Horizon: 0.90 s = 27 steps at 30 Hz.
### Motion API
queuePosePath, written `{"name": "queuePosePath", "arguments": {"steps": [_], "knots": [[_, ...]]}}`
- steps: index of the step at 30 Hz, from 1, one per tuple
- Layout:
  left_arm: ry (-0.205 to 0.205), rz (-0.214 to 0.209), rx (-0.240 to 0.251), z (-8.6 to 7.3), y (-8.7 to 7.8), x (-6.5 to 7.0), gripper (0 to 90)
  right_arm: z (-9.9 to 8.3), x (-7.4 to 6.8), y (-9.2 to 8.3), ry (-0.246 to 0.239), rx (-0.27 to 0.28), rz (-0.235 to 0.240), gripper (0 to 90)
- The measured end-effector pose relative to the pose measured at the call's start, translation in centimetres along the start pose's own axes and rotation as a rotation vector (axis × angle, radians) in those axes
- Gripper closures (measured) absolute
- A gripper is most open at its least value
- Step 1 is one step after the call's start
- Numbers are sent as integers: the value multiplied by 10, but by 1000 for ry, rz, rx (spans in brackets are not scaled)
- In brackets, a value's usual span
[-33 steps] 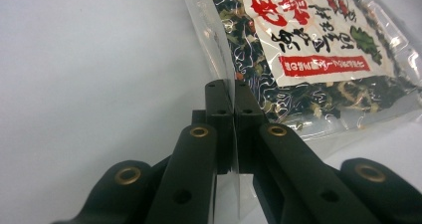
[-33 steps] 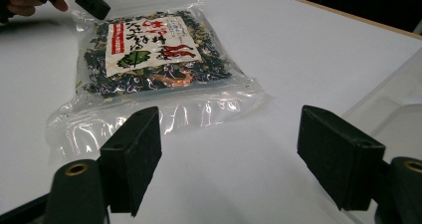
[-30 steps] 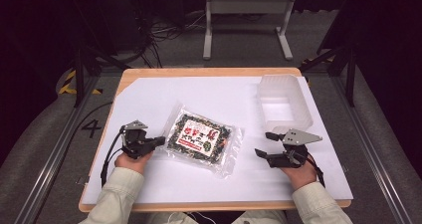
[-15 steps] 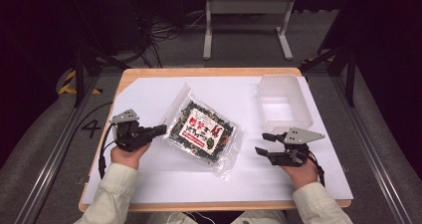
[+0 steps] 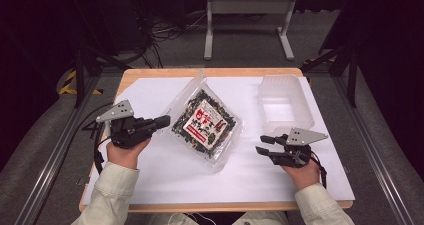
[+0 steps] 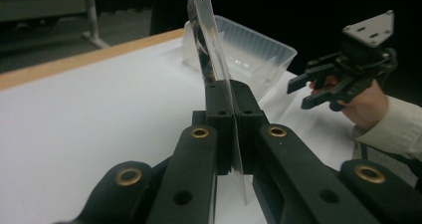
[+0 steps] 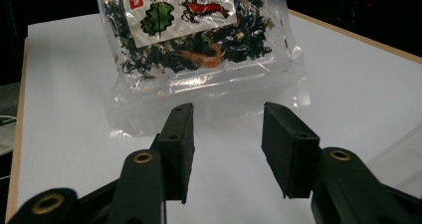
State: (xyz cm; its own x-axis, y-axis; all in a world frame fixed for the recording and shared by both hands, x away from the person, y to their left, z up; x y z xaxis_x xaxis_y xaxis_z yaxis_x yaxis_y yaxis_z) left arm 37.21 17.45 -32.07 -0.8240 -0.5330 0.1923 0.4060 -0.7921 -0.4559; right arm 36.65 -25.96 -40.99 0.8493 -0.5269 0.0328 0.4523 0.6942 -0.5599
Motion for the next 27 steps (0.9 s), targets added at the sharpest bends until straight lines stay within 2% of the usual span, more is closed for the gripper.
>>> {"name": "queuePosePath", "arguments": {"steps": [4, 10, 15, 22, 25, 27], "knots": [[95, 40, 5, 13, -12, 17, 896, 4, -1, -2, -3, 8, 3, 569], [167, 67, 15, 28, -26, 26, 896, 11, -3, -5, -8, 42, 4, 559], [170, 76, 44, 33, -33, 24, 896, 20, -6, -6, -18, 64, 8, 558], [168, 80, 57, 34, -37, 21, 896, 32, -7, -4, -28, 75, 10, 532], [175, 81, 63, 33, -40, 20, 897, 45, -5, -4, -29, 102, 14, 472], [178, 83, 69, 32, -41, 20, 896, 57, -3, -2, -55, 121, 23, 440]]}}
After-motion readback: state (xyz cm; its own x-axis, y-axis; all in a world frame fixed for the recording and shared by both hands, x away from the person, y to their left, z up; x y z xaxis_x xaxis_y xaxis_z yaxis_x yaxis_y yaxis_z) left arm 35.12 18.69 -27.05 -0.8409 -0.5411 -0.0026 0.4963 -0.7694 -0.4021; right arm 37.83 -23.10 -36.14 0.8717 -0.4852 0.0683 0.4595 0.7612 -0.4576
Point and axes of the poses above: each handheld gripper's, and its own axes: y roughly forward along the jaws, z roughly out of its top, x roughly to its right, the point moved 2 cm from there along y, roughly forward along the jaws, and after that the axes turned 10 degrees about -x, right-handed, at the moved point
